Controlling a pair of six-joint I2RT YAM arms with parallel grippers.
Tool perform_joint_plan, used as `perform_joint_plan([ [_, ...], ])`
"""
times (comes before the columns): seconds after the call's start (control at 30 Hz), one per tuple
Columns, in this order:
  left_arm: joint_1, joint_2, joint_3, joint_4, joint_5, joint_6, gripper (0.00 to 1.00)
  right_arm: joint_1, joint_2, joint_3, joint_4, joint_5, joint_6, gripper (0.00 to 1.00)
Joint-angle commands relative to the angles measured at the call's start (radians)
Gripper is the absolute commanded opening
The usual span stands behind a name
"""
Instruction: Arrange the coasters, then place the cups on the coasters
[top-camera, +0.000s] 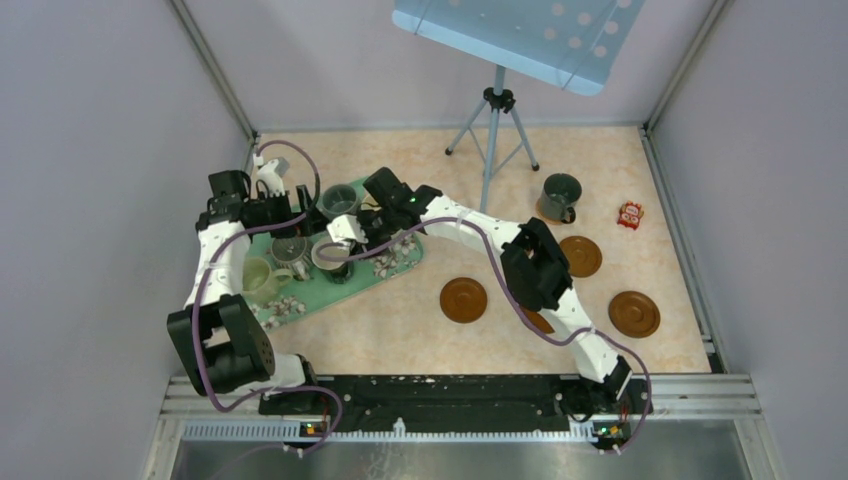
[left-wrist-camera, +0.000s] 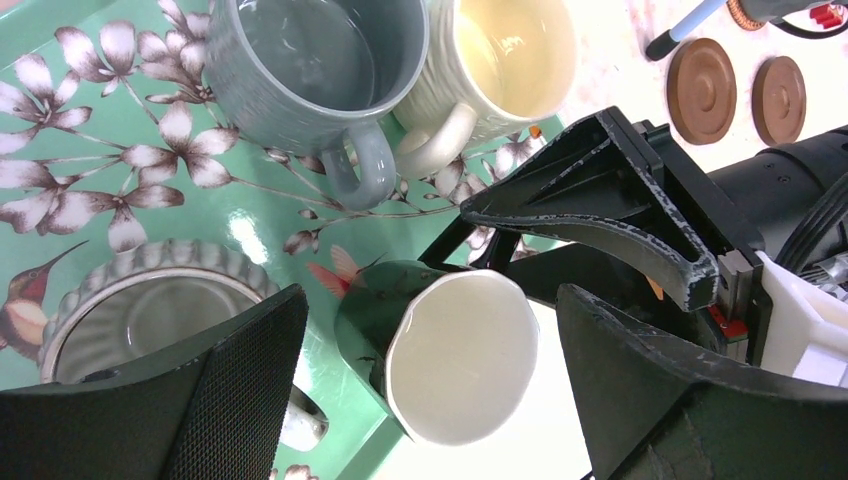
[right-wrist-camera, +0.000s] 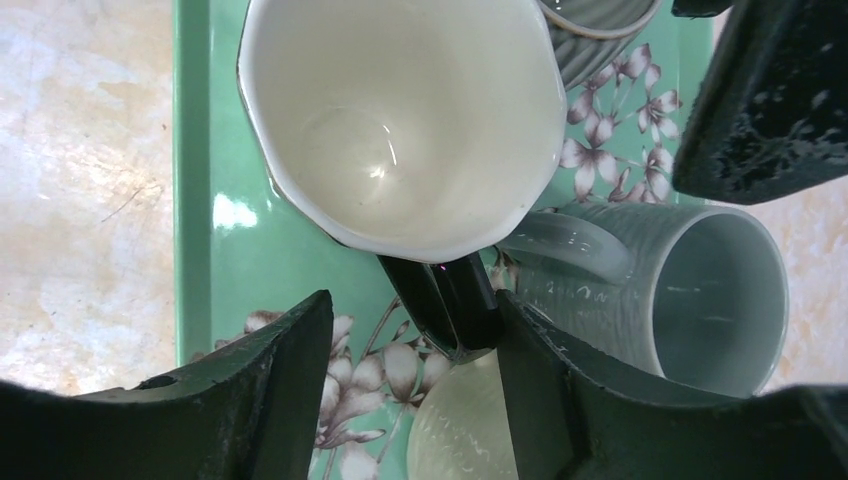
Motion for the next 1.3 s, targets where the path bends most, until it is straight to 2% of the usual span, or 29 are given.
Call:
perform_joint_plan([
  [0.0,0.008,-0.051,0.016,0.013,0.031,-0.005,0.99,0.01,-0.055,0.037,-0.049,-0.045,0.023,0.58],
  [0.47,0.016,-0.058,0.011,0.027,0.048,-0.011,0.99,0.012,-0.077,0.0,-0.051,-0.065,0.138,0.51],
  [0.9,0.031,-0.05,0.026,0.029,0.029,-0.032,0.99,0.037,-0.058,-0.049,0.028,0.029,0.267,0.47],
  [1.13,0.038,-0.046,0.022,0.036,0.028,-0.04,0.99,0.038,-0.057,-0.057,0.06,0.03,0.314,0.39],
  [1.27,0.042,-0.045,0.019,0.04,0.029,-0.041,0.99,0.039,-0.061,-0.068,0.079,0.044,0.348,0.31],
])
